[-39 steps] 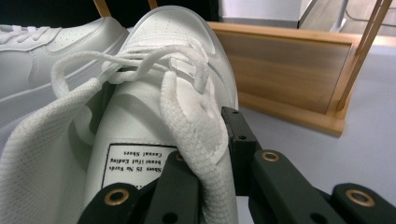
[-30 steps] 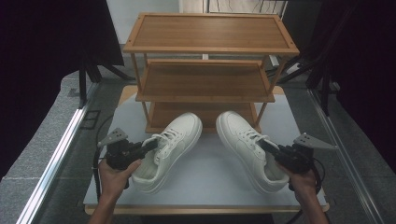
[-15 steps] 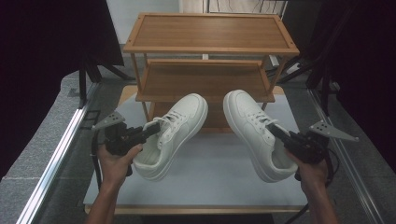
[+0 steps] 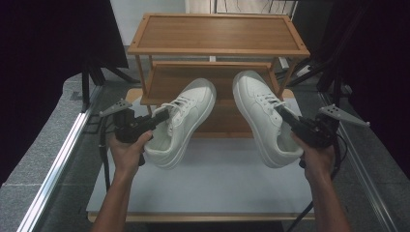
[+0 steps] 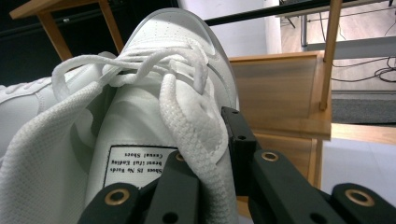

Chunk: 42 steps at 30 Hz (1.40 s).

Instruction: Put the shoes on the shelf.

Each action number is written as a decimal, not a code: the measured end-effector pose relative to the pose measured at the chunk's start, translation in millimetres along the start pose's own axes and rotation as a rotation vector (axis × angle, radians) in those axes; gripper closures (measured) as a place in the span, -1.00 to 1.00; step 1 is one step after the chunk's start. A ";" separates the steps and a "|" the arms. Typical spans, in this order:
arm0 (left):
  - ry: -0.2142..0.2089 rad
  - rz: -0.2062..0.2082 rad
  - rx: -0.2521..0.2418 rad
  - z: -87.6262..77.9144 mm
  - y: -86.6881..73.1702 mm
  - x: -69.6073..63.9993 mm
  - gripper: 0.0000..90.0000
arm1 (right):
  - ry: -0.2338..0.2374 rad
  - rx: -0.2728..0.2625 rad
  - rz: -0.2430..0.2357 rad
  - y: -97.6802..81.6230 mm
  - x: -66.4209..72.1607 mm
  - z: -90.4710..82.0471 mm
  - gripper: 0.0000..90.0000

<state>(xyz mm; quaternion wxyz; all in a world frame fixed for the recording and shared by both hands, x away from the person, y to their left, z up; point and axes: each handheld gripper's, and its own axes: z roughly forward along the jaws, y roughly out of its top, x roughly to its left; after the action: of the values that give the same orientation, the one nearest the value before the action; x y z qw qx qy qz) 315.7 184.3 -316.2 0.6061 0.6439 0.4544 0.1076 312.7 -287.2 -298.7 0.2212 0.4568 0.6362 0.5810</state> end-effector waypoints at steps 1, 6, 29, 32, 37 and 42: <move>0.003 -0.007 -0.006 1.4 1.1 0.9 0.82 | 0.000 0.001 0.004 1.5 0.8 1.7 0.87; 0.024 -0.017 -0.024 9.0 6.3 1.8 0.82 | -0.022 -0.001 0.008 10.4 7.0 18.0 0.87; 0.096 -0.108 -0.086 62.6 36.4 -5.1 0.81 | -0.163 -0.010 0.144 30.5 6.1 76.8 0.86; 0.110 -0.119 -0.087 70.0 38.1 -5.2 0.81 | -0.174 -0.007 0.149 30.7 8.3 84.3 0.86; 0.127 -0.129 -0.089 76.9 39.7 -3.3 0.81 | -0.183 -0.006 0.163 31.6 13.5 95.2 0.86; 0.153 -0.138 -0.109 85.8 42.3 -2.2 0.81 | -0.204 -0.010 0.187 33.4 17.1 103.4 0.86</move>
<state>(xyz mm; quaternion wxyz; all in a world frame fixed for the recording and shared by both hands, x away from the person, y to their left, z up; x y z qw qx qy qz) 392.9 130.4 -299.0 0.6095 0.5672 0.5361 0.1392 399.3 -220.4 -286.5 0.2320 0.5699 0.5621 0.5527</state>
